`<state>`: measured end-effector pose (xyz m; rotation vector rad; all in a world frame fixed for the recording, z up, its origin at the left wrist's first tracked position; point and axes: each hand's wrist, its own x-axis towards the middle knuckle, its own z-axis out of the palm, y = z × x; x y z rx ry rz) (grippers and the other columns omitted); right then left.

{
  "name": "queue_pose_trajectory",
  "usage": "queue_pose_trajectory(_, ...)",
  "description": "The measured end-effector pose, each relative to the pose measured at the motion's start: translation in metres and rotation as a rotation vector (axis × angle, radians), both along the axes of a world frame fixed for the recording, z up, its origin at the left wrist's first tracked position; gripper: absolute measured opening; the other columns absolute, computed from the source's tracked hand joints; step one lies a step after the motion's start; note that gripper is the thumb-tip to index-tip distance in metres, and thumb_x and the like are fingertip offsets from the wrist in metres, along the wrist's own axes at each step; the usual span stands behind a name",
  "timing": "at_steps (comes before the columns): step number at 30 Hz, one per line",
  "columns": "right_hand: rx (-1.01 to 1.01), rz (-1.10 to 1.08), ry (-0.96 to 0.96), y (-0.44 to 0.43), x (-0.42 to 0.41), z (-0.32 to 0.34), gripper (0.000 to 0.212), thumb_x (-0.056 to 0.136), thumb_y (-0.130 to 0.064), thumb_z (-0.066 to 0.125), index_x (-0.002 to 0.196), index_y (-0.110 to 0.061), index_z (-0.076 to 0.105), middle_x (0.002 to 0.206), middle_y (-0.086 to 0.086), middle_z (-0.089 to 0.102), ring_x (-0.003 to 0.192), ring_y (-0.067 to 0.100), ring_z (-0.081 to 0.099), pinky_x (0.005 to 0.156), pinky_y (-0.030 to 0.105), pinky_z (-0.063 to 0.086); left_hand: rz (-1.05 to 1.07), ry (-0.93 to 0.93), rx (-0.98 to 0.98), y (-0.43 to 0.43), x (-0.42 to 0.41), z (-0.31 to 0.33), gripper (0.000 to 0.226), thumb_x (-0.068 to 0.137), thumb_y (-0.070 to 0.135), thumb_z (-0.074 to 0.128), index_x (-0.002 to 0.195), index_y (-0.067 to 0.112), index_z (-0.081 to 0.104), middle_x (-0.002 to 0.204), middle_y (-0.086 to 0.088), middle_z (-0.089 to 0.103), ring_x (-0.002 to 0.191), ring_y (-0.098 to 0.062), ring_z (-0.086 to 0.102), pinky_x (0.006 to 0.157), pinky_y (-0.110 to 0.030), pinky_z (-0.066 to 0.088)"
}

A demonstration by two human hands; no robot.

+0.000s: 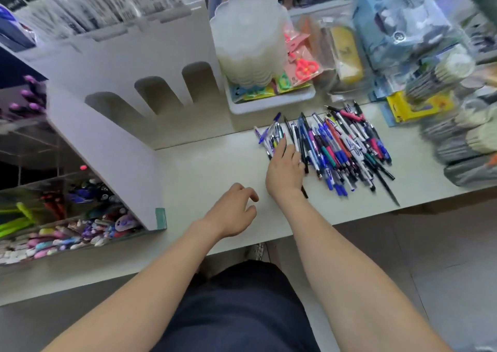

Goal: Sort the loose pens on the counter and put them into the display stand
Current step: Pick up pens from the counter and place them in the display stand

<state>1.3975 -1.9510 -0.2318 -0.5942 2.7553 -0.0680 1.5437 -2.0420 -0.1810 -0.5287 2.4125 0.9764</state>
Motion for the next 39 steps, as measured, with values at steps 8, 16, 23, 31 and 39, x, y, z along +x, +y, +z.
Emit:
queue_pose_trajectory(8,-0.025,-0.044,-0.093,-0.01,-0.01,0.0,0.097,0.087,-0.031,0.069,0.16,0.0,0.013,0.147,0.019,0.037,0.13,0.036,0.043,0.105,0.042,0.046,0.108,0.032,0.003,-0.008,-0.024,-0.002,0.035,0.101,0.02,0.054,0.135,0.02,0.063,0.131,-0.005,0.052,0.114,-0.024,0.061,0.097,-0.031,0.045)
queue_pose_trajectory(16,-0.03,-0.033,-0.015,-0.014,-0.002,-0.017,0.044,0.097,-0.012,0.052,0.14,0.001,0.049,0.123,0.017,0.058,0.106,0.035,0.062,0.08,0.041,0.054,0.253,0.235,-0.243,-0.034,-0.113,-0.008,0.052,0.095,-0.001,0.052,0.147,0.007,0.054,0.145,-0.013,0.053,0.129,-0.039,0.054,0.106,-0.049,0.048)
queue_pose_trajectory(23,0.023,0.026,0.016,-0.01,0.004,-0.025,0.028,0.09,-0.012,0.054,0.116,-0.006,0.062,0.091,0.007,0.062,0.073,0.025,0.064,0.057,0.033,0.052,0.067,0.09,-0.612,-0.042,-0.163,-0.032,0.026,0.103,0.008,0.056,0.128,0.011,0.061,0.128,-0.008,0.063,0.117,-0.036,0.059,0.082,-0.045,0.047)
queue_pose_trajectory(31,0.104,0.059,-0.048,0.017,0.001,-0.027,0.067,0.103,-0.008,0.049,0.158,0.007,0.015,0.138,0.024,0.05,0.111,0.034,0.064,0.076,0.037,0.059,0.242,0.109,-0.619,-0.057,-0.15,-0.048,0.022,0.096,-0.008,0.054,0.109,0.006,0.064,0.107,-0.018,0.068,0.099,-0.042,0.064,0.072,-0.042,0.036)
queue_pose_trajectory(39,-0.121,-0.114,-0.203,0.018,-0.008,-0.014,0.071,0.099,-0.006,0.061,0.156,0.001,0.019,0.14,0.027,0.05,0.112,0.037,0.067,0.076,0.04,0.053,0.552,-0.031,-0.276,-0.04,-0.082,-0.038,0.028,0.088,0.007,0.057,0.116,0.008,0.054,0.118,-0.015,0.052,0.097,-0.044,0.059,0.076,-0.04,0.044)
